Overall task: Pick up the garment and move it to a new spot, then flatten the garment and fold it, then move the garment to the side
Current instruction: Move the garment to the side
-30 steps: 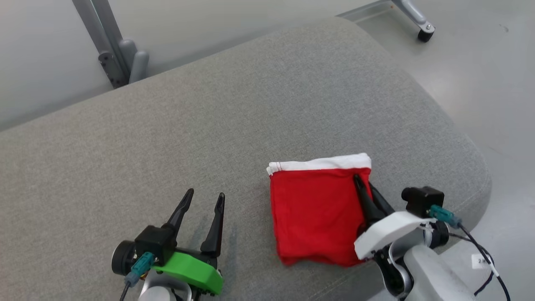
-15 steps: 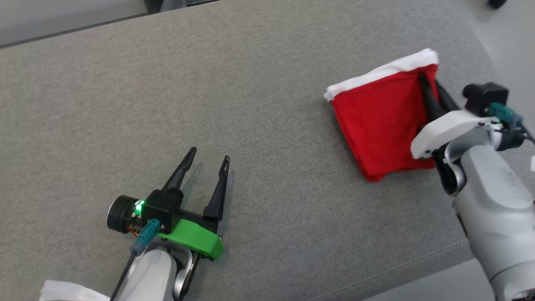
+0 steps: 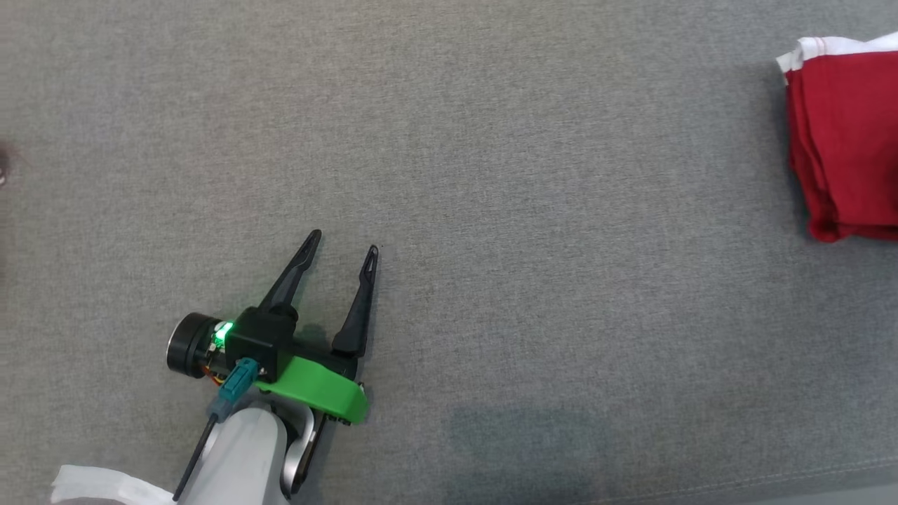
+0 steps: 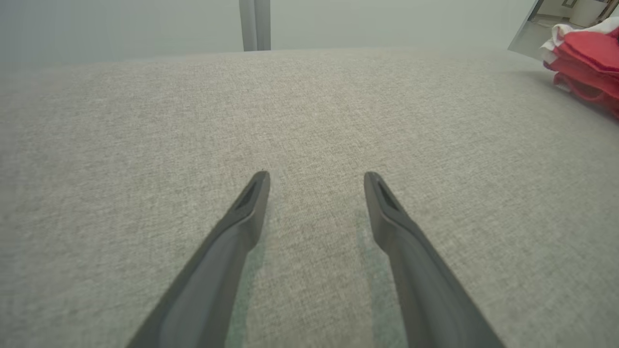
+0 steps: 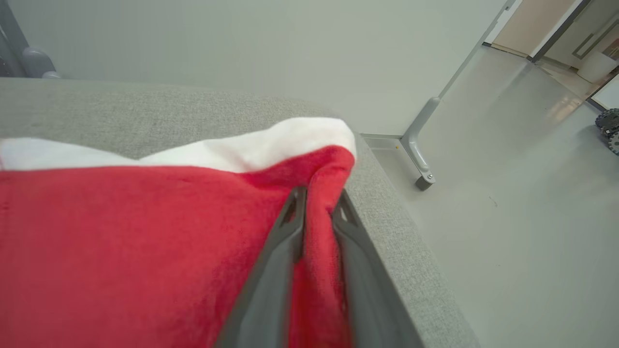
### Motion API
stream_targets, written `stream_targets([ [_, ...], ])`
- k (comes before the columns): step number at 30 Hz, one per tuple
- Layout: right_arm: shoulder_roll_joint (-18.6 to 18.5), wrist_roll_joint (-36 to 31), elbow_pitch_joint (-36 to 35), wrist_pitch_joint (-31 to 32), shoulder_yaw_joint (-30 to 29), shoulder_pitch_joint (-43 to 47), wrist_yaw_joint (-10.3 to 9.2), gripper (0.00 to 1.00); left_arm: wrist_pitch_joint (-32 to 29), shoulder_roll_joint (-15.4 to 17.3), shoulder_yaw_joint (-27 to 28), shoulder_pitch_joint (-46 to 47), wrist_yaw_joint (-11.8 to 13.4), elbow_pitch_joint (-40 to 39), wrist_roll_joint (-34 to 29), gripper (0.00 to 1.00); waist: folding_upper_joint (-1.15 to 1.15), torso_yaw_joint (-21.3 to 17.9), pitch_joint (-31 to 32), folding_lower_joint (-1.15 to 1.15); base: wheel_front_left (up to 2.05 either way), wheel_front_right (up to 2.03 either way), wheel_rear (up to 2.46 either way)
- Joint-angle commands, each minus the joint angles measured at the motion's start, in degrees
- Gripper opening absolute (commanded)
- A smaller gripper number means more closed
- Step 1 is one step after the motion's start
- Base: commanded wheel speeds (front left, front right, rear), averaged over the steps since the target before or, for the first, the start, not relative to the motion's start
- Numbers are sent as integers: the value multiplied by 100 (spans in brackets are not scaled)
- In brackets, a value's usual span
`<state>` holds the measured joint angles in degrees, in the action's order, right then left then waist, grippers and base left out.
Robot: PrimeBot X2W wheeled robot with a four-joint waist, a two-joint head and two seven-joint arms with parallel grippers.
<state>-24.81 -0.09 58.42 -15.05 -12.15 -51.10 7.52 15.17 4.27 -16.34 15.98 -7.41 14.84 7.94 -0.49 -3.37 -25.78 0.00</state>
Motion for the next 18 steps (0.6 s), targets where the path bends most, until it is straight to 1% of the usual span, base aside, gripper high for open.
stream_targets([
  [1, -107, -202, -49, -17, -288, -71, -7, 100, -6, 5, 44, 57, -9, -14, -24, 100, 49, 225, -187, 0, 0, 0, 0],
  [3, -109, -429, -217, -17, -733, 1, -7, 100, -6, -7, 57, 40, -9, 18, -24, 100, 49, 239, -144, 0, 0, 0, 0],
  [5, 21, -621, -467, -17, -1096, 128, -7, 100, -5, -24, 92, 11, -9, 48, -23, 100, 49, 247, -53, 0, 0, 0, 0],
  [8, 341, -691, -1027, -17, -1274, 273, -7, 100, -6, -49, 196, -66, -9, 81, 0, 100, 49, 237, 142, 0, 0, 0, 0],
  [11, 768, -503, -1628, -17, -885, 470, -7, 100, -6, -70, 407, -205, -8, 130, 30, 100, 49, 200, 444, 0, 0, 0, 0],
  [13, 977, -291, -1974, -17, -482, 702, -8, 100, -6, -78, 527, -286, 26, 157, -23, 100, 49, 185, 660, 0, 0, 0, 0],
  [17, 1284, 320, -2486, -16, 272, 1269, -7, 100, -6, -106, 765, -520, 98, 246, -30, 100, 49, 200, 1115, 0, 0, 0, 0],
  [18, 1337, 458, -2595, -17, 383, 1412, -7, 100, -6, -109, 823, -580, 101, 267, -11, 100, 49, 209, 1216, 0, 0, 0, 0],
])
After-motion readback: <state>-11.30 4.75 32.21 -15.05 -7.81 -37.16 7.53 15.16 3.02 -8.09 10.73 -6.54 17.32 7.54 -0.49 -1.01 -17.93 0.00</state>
